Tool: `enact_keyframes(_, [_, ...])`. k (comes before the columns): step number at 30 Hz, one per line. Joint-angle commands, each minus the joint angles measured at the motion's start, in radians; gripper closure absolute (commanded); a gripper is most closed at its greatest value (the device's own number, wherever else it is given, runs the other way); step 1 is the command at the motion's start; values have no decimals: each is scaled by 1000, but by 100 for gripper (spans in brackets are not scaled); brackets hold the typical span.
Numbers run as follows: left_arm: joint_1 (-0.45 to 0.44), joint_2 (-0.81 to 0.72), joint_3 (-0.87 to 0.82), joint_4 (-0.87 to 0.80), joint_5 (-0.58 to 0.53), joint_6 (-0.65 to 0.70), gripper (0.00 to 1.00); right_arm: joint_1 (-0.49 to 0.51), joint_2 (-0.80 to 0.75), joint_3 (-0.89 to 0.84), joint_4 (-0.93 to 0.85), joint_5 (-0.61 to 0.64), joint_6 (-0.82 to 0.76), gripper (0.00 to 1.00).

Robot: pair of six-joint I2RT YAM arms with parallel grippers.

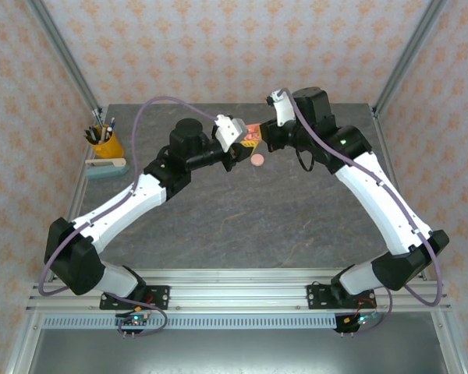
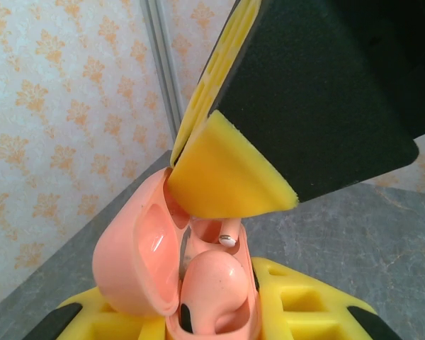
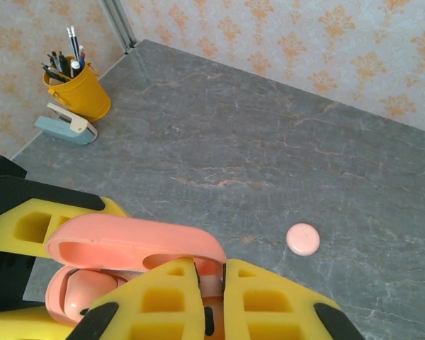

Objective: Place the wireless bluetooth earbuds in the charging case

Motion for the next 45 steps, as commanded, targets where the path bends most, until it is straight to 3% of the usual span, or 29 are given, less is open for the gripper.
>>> enact_keyframes(1, [3, -14, 44, -16, 33, 26, 100, 15, 0, 21, -15, 74, -41, 94])
enact_keyframes(14, [6, -2, 57, -36, 42, 28, 100, 58, -3, 22, -30, 187, -109, 95])
enact_keyframes(27, [5, 15, 66, -27, 56, 5, 100, 176, 12, 4, -16, 318, -228, 95])
enact_keyframes(45, [7, 16, 66, -22, 63, -3, 100, 183, -2, -21, -15, 415, -293, 98])
